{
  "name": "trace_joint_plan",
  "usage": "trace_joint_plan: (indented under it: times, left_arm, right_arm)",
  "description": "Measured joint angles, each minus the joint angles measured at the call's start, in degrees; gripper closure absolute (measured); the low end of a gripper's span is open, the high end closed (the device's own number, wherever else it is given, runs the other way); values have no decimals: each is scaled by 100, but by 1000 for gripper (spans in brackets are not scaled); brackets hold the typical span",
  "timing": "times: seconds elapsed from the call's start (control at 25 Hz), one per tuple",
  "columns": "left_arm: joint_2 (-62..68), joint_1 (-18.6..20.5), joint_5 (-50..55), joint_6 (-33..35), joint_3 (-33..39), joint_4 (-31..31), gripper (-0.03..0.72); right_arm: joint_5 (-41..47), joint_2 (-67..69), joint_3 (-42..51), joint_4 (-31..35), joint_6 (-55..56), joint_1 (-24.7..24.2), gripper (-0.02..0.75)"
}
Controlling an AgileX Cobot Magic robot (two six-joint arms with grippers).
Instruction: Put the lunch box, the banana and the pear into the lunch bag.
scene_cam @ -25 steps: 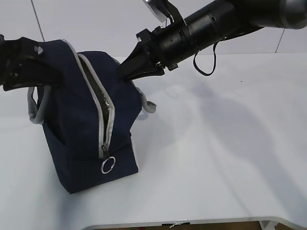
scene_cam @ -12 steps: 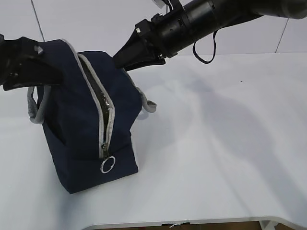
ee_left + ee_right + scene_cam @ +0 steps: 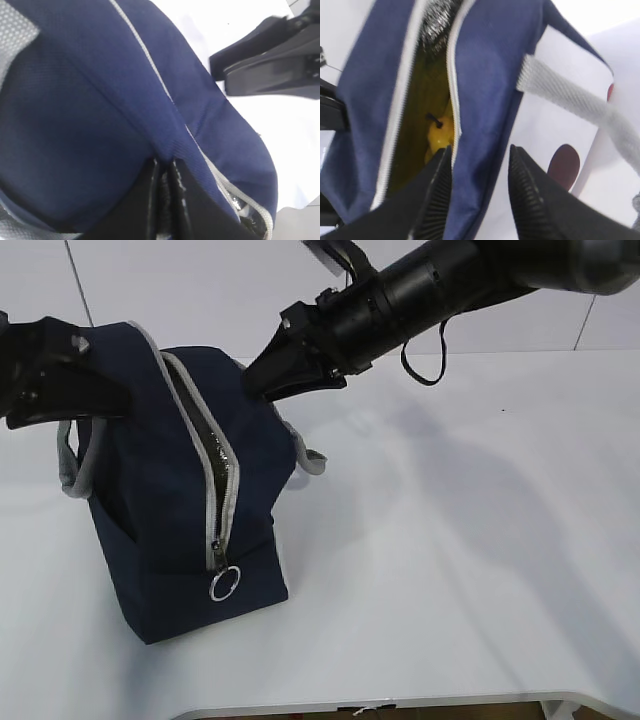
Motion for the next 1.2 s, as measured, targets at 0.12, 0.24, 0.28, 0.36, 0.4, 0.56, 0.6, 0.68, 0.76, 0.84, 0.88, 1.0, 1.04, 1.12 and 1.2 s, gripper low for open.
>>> trace_joint_plan:
  times: [0.12,0.24,0.28,0.36,0.4,0.56,0.6,0.68,0.76,0.84,0.88,1.0,1.04,1.12,1.2]
  left_arm:
    - [0,0,0,0,0,0,690]
    - [0,0,0,0,0,0,690]
    - [0,0,0,0,0,0,690]
    - [3,0,-9,0,0,0,690]
    - [3,0,-9,0,0,12,690]
    - [31,0,-9,0,0,80,690]
    - [31,0,-9,0,0,80,690]
    - [31,0,-9,0,0,84,690]
    - [31,0,-9,0,0,94,690]
    - [31,0,-9,3,0,94,690]
    - [31,0,-9,3,0,94,690]
    - [31,0,-9,25,0,94,690]
    - [31,0,-9,37,0,94,690]
    - [31,0,-9,105,0,77,690]
    - [31,0,-9,215,0,-44,690]
  right_arm:
    - [89,111,0,54,0,0,409]
    - [97,123,0,121,0,0,409]
    - [112,123,0,147,0,0,409]
    - [217,123,0,221,0,0,424]
    - [277,123,0,261,0,0,449]
    - [408,123,0,323,-138,0,625]
    - [411,123,0,334,-190,0,667]
    - [420,123,0,339,-267,0,715]
    - [420,123,0,348,-314,0,720]
    - [420,123,0,348,-337,0,720]
    - [420,123,0,348,-337,0,720]
    - [423,123,0,348,-346,0,720]
    - [423,113,0,348,-346,0,720]
    - [423,79,0,348,-346,0,720]
    - [423,-6,0,348,-346,0,720]
